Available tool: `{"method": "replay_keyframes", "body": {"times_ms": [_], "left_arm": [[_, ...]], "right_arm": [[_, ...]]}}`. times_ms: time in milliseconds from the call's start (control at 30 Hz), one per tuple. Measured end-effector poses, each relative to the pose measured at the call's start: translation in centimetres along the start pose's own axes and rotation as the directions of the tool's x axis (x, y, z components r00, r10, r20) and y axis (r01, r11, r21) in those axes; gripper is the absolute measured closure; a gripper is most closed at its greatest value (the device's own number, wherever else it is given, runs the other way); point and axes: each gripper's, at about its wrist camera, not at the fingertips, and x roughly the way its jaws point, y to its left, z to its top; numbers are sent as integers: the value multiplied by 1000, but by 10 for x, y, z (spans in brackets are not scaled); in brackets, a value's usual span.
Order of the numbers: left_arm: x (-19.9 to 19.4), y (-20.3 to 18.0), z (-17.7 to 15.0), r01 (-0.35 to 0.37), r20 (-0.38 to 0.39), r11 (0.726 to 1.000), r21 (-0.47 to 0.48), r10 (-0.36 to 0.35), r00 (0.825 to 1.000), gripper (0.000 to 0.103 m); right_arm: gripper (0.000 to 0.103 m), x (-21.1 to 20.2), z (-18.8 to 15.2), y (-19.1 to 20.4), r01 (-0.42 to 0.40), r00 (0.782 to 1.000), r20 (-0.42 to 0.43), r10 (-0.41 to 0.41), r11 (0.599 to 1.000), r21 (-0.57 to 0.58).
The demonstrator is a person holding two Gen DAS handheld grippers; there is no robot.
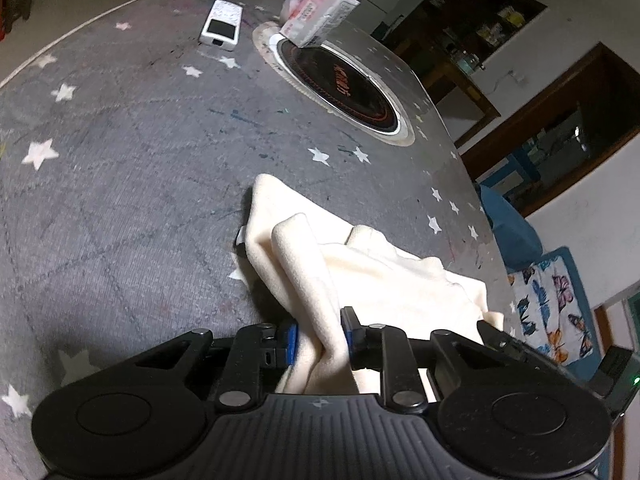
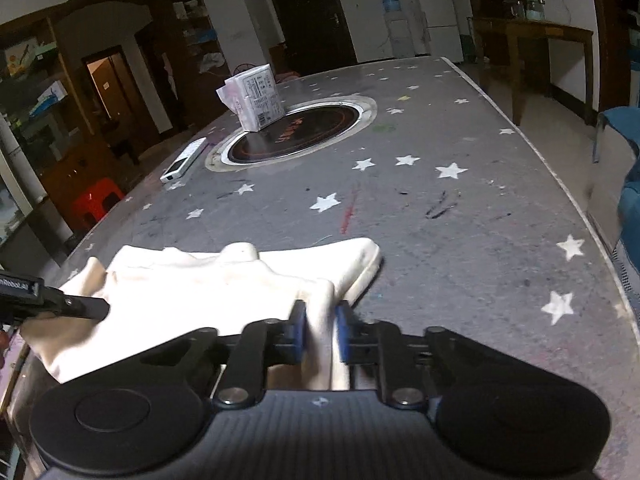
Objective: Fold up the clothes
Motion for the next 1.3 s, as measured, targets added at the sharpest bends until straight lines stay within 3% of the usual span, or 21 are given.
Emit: {"method": "replay_keyframes", "body": {"times_ms": [133,767,1300], "left_arm": [[-2,-7,0,-20,7,997,69,20,1000,87],[-16,-62,10,-3,35,956,293,-7,999,88],[-24,-102,52,25,47,933,360,-45,998,88]], "right_arm": [[93,-7,0,7,21,999,29,-20,1000,-20],[94,-73,18,32,84,981,183,-60,988,-128],[94,-95,60,28,154,954,282,-105,976,-155]]}}
